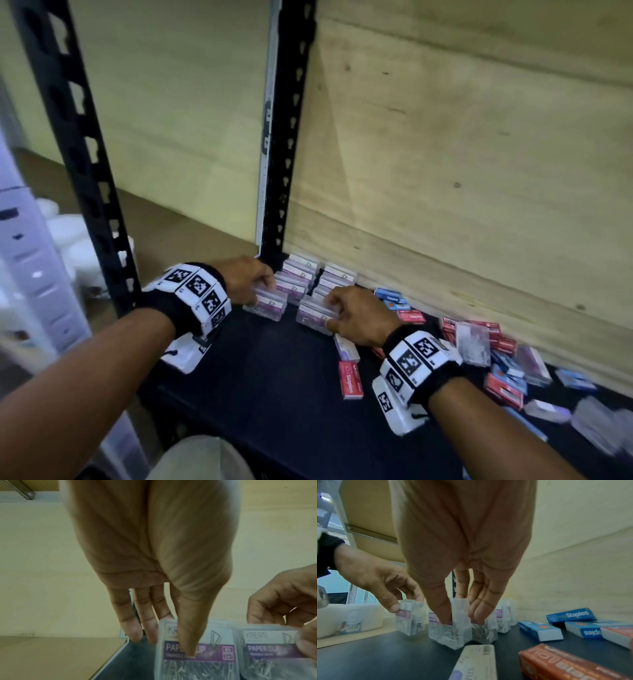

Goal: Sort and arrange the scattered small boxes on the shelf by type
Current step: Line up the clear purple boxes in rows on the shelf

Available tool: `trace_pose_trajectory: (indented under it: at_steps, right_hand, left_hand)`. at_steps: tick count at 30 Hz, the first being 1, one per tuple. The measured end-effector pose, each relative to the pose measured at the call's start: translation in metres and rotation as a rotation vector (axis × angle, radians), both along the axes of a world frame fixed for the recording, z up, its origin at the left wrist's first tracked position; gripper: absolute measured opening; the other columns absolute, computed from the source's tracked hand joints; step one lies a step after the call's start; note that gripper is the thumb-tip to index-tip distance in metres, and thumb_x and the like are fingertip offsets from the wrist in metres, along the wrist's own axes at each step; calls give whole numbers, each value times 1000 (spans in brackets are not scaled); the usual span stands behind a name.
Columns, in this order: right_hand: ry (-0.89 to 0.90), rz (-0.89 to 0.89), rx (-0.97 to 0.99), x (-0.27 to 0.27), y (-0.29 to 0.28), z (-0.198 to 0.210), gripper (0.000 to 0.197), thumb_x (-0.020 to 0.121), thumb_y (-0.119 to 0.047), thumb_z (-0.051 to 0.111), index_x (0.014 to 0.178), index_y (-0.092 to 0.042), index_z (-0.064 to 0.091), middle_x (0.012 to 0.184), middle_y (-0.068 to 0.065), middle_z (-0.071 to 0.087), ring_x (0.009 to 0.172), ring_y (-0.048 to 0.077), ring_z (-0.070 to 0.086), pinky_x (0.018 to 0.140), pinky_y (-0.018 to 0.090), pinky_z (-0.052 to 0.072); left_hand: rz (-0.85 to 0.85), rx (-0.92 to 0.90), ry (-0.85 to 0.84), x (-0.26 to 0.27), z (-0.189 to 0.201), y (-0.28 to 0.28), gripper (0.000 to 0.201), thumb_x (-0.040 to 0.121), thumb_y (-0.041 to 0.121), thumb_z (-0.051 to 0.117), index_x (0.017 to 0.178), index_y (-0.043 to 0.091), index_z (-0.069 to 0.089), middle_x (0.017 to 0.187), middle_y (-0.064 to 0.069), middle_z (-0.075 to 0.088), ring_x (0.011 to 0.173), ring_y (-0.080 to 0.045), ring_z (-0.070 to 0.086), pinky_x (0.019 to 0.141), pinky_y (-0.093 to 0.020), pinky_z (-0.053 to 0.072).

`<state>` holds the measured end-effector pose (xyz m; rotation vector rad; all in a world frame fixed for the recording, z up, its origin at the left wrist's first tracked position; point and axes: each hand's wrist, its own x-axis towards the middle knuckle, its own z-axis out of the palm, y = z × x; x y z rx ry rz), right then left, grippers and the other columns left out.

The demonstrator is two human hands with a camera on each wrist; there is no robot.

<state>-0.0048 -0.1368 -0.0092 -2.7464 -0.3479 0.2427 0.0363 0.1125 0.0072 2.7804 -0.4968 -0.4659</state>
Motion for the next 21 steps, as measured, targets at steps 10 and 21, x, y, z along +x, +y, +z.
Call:
trace_pose_trajectory:
  at_steps: [10,21]
  right_hand:
    - [-20,-10,-32,1,6,-4,40,85,-25,73,123,-18,62,113,0,64,100,16,62,88,31,53]
    - [-31,-50,17,-2,-5,-6,42,80,-30,81,118,-20,67,110,-3,68,94,11,65,83,23,53]
  left_hand:
    - [-49,-60,-11,9,-14,-2,30,85,16,71,109,32,60,113,8,56,104,-9,54,89,-27,47]
    - [-76,-107,-37,11,-18,-12,32,87,19,70,115,29,60,112,10,56,104,-9,55,92,-29,48]
